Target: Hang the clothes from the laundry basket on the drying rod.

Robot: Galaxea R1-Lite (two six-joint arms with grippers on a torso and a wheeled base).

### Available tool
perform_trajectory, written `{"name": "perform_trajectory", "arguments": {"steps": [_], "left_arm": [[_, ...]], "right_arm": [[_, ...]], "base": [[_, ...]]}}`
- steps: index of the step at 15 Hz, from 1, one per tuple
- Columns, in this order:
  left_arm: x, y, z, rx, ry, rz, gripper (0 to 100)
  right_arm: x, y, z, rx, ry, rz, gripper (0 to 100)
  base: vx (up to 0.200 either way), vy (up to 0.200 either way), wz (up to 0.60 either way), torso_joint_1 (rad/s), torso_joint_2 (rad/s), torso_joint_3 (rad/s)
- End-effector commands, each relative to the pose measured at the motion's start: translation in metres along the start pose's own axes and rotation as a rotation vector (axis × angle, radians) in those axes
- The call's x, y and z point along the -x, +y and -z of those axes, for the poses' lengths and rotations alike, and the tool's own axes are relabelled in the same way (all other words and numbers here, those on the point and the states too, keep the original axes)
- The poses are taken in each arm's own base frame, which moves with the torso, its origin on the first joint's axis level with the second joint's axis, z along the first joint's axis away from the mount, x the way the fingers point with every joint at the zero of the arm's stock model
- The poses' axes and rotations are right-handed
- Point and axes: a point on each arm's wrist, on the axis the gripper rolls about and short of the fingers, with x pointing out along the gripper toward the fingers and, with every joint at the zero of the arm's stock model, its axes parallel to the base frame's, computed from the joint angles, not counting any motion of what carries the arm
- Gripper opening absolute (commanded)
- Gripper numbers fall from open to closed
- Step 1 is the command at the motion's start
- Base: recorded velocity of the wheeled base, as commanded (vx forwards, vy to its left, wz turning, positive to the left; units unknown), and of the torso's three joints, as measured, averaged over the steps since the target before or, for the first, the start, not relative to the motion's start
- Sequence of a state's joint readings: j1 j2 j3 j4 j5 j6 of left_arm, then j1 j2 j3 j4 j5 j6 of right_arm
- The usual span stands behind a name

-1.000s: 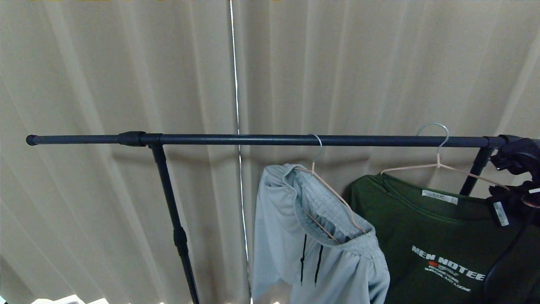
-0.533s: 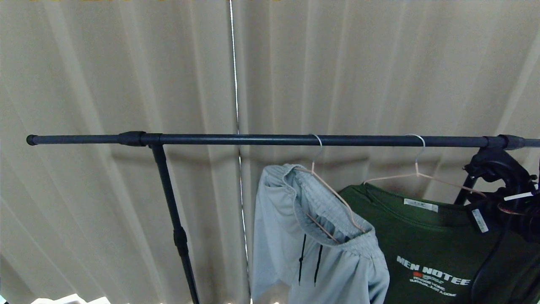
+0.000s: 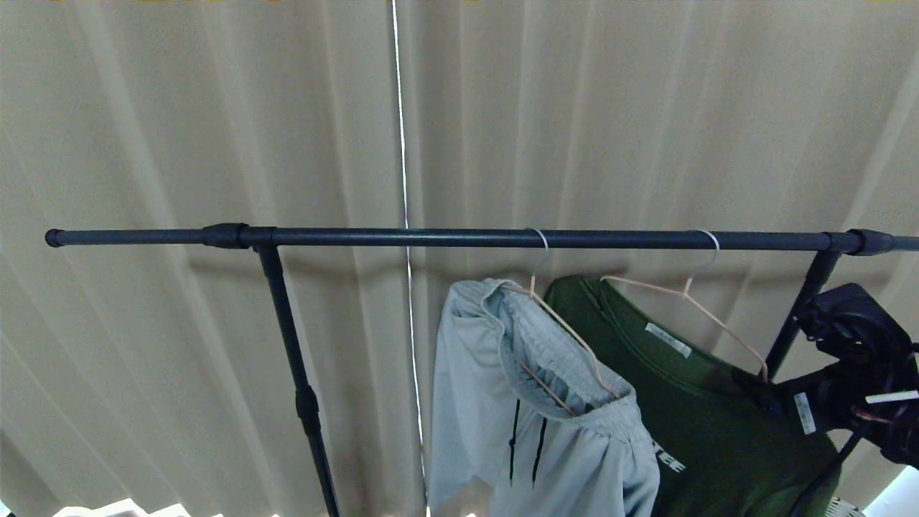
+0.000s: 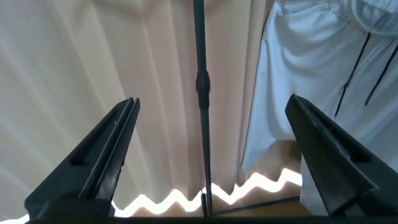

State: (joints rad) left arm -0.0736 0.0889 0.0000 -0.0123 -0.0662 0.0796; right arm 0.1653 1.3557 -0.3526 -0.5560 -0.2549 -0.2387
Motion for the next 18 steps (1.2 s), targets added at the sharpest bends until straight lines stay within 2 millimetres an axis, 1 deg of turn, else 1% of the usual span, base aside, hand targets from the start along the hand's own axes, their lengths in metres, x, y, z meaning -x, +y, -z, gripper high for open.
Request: {"name": "perform_trajectory", "arguments": {"steps": [1, 2, 3, 4, 6, 10, 11, 13, 15, 16, 18], "left_arm": [[0.000, 0.000, 0.000, 0.034, 0.002, 0.001, 100], [0.000, 0.000, 0.000, 0.058, 0.005, -0.001, 100], [0.000, 0.000, 0.000, 0.058, 0.005, -0.001, 100], [0.000, 0.000, 0.000, 0.063, 0.005, -0.003, 100], [0.000, 0.000, 0.000, 0.063, 0.005, -0.003, 100], [0.000, 0.000, 0.000, 0.063, 0.005, -0.003, 100], [0.000, 0.000, 0.000, 0.063, 0.005, -0.003, 100], [0.000, 0.000, 0.000, 0.063, 0.005, -0.003, 100], [0.000, 0.000, 0.000, 0.063, 0.005, -0.003, 100], [0.000, 0.000, 0.000, 0.063, 0.005, -0.005, 100], [0.000, 0.000, 0.000, 0.063, 0.005, -0.003, 100]], "right_arm": [[0.028, 0.008, 0.018, -0.023, -0.125, -0.112, 100], [0.036, 0.008, 0.022, -0.035, -0.177, -0.150, 100], [0.036, 0.008, 0.022, -0.035, -0.177, -0.150, 100], [0.053, 0.005, 0.026, -0.124, -0.280, -0.213, 100], [0.074, 0.000, 0.029, -0.191, -0.373, -0.268, 100], [0.107, -0.006, 0.056, -0.208, -0.428, -0.246, 100], [0.122, -0.009, 0.072, -0.212, -0.405, -0.197, 100], [0.144, -0.010, 0.099, -0.227, -0.321, -0.112, 100], [0.169, -0.005, 0.129, -0.226, -0.276, -0.116, 100], [0.173, -0.002, 0.142, -0.232, -0.250, -0.108, 100], [0.176, 0.002, 0.148, -0.257, -0.277, -0.059, 100]], "base": [[0.000, 0.000, 0.00, 0.000, 0.00, 0.000], [0.000, 0.000, 0.00, 0.000, 0.00, 0.000], [0.000, 0.000, 0.00, 0.000, 0.00, 0.000], [0.000, 0.000, 0.00, 0.000, 0.00, 0.000], [0.000, 0.000, 0.00, 0.000, 0.00, 0.000], [0.000, 0.000, 0.00, 0.000, 0.00, 0.000], [0.000, 0.000, 0.00, 0.000, 0.00, 0.000], [0.000, 0.000, 0.00, 0.000, 0.00, 0.000], [0.000, 0.000, 0.00, 0.000, 0.00, 0.000], [0.000, 0.000, 0.00, 0.000, 0.00, 0.000], [0.000, 0.000, 0.00, 0.000, 0.00, 0.000]]}}
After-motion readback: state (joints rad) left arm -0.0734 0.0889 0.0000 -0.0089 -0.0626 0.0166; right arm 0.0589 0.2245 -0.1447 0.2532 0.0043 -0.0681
